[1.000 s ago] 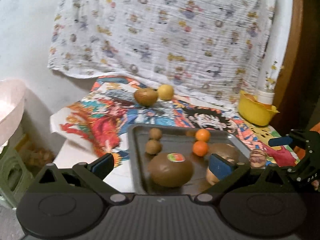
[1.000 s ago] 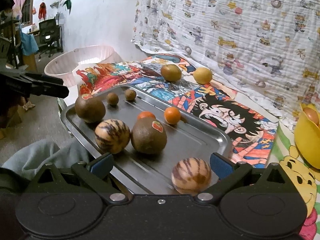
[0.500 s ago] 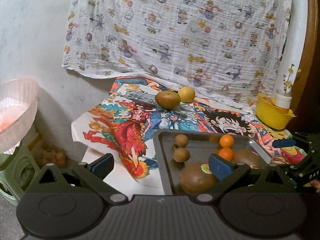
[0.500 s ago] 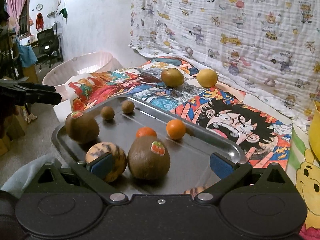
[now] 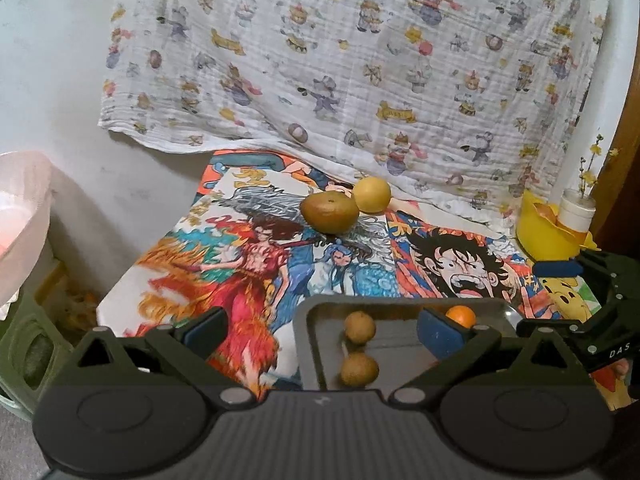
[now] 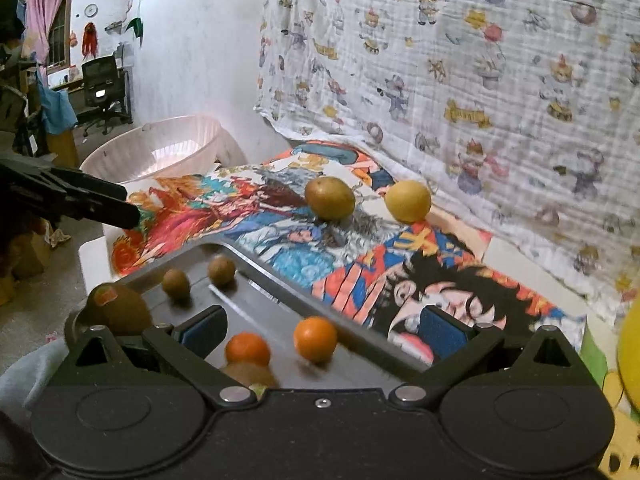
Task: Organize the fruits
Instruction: 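Open both tools and withdraw them from the tray toward the lemons and pear, then reach the left tool toward the pear while the right tool reaches the yellow lemon, then close the left tool on the pear while the right tool grasps the yellow lemon, then lift the pear in the left tool while the right tool carries the lemon toward the tray, then lower the pear onto the tray with the left tool while the right tool lowers the lemon beside it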
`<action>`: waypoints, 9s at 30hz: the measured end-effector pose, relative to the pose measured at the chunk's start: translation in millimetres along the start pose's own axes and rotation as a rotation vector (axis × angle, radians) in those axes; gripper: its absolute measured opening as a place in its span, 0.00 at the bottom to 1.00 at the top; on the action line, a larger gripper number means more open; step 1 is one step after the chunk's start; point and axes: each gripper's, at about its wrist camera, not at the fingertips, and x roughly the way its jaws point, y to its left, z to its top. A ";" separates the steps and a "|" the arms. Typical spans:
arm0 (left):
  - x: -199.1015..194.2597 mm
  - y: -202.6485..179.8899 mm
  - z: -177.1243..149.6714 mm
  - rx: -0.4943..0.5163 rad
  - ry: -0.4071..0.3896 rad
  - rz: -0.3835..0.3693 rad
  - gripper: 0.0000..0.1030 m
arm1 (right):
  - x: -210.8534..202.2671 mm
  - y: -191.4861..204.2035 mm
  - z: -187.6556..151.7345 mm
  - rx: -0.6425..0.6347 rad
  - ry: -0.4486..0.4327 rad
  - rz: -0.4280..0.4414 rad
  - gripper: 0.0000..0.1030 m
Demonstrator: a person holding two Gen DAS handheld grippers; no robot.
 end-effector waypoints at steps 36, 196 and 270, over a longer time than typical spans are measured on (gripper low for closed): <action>145.5 -12.2 78.3 0.189 0.170 -0.020 1.00 | 153.2 -115.7 80.5 0.291 0.130 -0.007 0.99; 96.6 -50.6 14.2 0.267 0.234 -0.222 0.73 | 28.3 -71.5 -41.0 0.488 0.066 0.113 0.60; 107.8 -60.6 9.1 0.423 0.347 -0.177 0.76 | 31.2 -61.5 -50.8 0.400 0.102 0.064 0.61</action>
